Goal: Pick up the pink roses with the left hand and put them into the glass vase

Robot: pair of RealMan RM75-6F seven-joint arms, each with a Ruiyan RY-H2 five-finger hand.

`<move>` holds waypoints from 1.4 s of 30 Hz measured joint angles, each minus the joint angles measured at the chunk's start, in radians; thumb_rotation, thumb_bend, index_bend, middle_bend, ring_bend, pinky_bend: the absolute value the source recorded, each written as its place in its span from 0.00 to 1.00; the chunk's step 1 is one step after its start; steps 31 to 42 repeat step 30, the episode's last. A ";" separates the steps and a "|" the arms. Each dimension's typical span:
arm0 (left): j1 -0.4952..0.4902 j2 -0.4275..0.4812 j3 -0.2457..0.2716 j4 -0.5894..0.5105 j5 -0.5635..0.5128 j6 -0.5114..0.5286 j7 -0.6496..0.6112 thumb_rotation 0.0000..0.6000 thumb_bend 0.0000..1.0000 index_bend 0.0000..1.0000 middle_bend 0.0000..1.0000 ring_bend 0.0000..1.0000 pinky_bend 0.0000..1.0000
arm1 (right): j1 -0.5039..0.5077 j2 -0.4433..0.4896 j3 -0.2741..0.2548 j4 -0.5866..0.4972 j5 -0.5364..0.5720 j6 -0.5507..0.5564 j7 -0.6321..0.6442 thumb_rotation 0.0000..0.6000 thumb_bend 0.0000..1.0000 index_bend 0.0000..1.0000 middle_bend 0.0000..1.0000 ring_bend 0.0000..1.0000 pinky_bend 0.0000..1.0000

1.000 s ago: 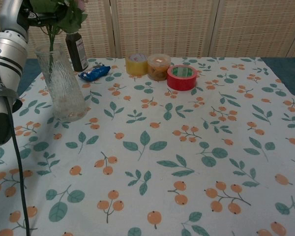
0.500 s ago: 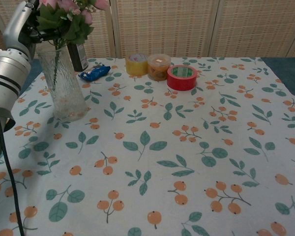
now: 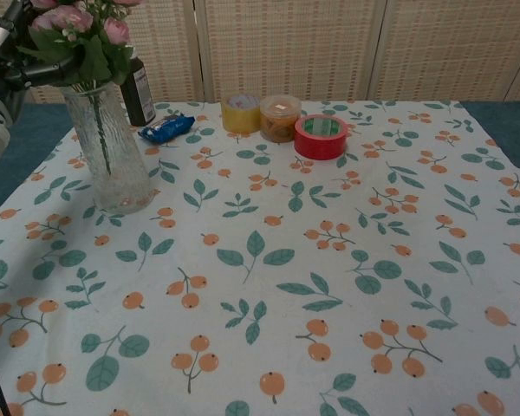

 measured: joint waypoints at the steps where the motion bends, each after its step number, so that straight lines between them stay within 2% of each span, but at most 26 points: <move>1: 0.014 0.008 0.007 -0.016 0.005 0.009 0.004 1.00 0.38 0.00 0.00 0.00 0.06 | -0.001 0.000 0.000 0.000 -0.001 0.002 0.000 1.00 0.19 0.00 0.00 0.00 0.00; 8: 0.081 0.049 0.062 -0.109 0.047 0.051 0.055 1.00 0.37 0.00 0.00 0.00 0.05 | -0.002 0.000 -0.005 0.000 -0.016 0.008 0.004 1.00 0.19 0.00 0.00 0.00 0.00; 14: 0.192 0.099 0.160 -0.204 0.105 0.119 0.170 1.00 0.37 0.00 0.00 0.00 0.03 | -0.005 0.000 -0.008 0.001 -0.027 0.019 0.009 1.00 0.19 0.00 0.00 0.00 0.00; 18: 0.269 0.176 0.223 -0.296 0.130 0.151 0.264 1.00 0.37 0.00 0.00 0.00 0.02 | -0.007 0.003 -0.008 -0.002 -0.022 0.020 0.007 1.00 0.19 0.00 0.00 0.00 0.00; 24: 0.340 0.364 0.370 -0.446 0.189 0.119 0.509 1.00 0.35 0.00 0.00 0.00 0.04 | -0.007 -0.001 -0.009 -0.007 -0.019 0.017 -0.022 1.00 0.19 0.00 0.00 0.00 0.00; 28: 0.375 0.484 0.426 -0.587 0.190 0.085 0.785 1.00 0.35 0.00 0.00 0.00 0.03 | -0.011 -0.010 -0.007 -0.010 -0.009 0.023 -0.060 1.00 0.19 0.00 0.00 0.00 0.00; 30: 0.390 0.531 0.439 -0.655 0.189 0.080 0.906 1.00 0.34 0.00 0.00 0.00 0.03 | -0.012 -0.015 -0.004 -0.012 0.003 0.023 -0.072 1.00 0.19 0.00 0.00 0.00 0.00; 42: 0.390 0.531 0.439 -0.655 0.189 0.080 0.906 1.00 0.34 0.00 0.00 0.00 0.03 | -0.012 -0.015 -0.004 -0.012 0.003 0.023 -0.072 1.00 0.19 0.00 0.00 0.00 0.00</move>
